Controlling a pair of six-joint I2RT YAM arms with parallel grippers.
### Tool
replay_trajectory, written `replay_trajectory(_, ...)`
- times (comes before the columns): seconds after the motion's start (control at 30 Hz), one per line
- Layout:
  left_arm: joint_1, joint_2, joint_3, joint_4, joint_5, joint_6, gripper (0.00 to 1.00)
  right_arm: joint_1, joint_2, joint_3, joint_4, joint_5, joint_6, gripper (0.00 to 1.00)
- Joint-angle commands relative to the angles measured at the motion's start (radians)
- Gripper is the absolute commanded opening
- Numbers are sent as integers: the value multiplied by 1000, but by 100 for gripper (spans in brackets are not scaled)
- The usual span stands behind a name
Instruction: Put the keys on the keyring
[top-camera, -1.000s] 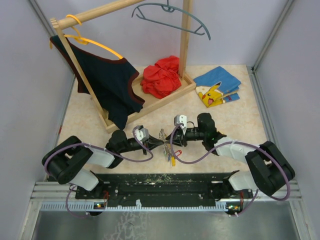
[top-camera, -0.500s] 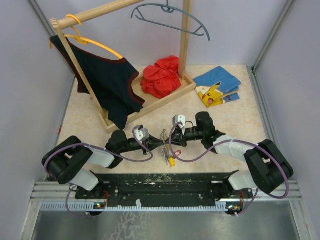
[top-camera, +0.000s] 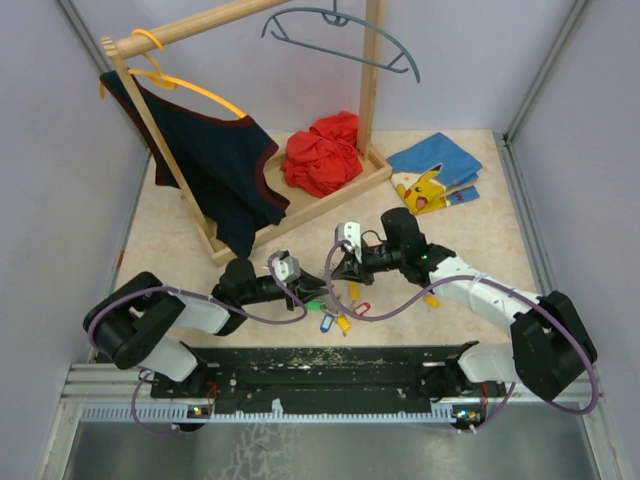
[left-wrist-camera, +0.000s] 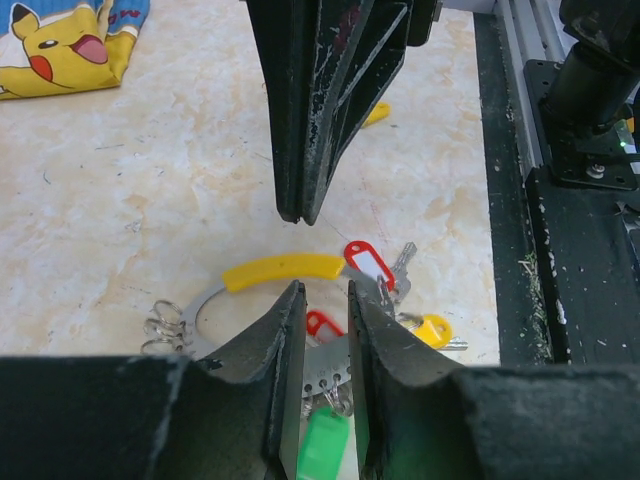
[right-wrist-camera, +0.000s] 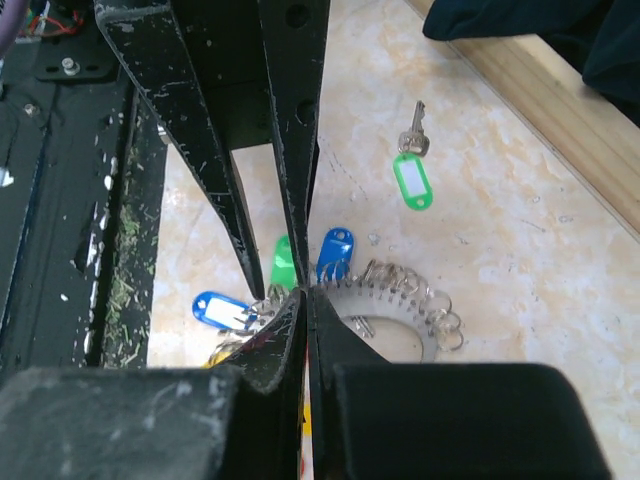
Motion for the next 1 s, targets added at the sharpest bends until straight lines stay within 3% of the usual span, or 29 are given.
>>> replay_trajectory(0.0, -4, -16, 27, -18, 21, 14, 29, 18, -10, 75, -116, 46, -64, 0)
replay_trajectory(0.2, -3, -38, 13, -64, -128, -1, 29, 28, -19, 43, -84, 190, 53, 0)
replay_trajectory(0.3, -2, -69, -14, -93, -257, -63, 30, 63, -16, 37, -78, 253, 111, 15)
replay_trajectory(0.47, 9, -150, -42, -219, -416, -220, 37, 86, 34, 45, -33, 332, 227, 28)
replay_trajectory(0.6, 11, -184, -58, -293, -424, -256, 41, 117, 96, 87, -54, 440, 300, 37)
replay_trajectory(0.83, 55, -131, -26, -348, -397, -339, 43, 124, 171, 203, -182, 675, 481, 43)
replay_trajectory(0.97, 64, -103, 1, -392, -365, -354, 44, 124, 195, 240, -216, 737, 546, 45)
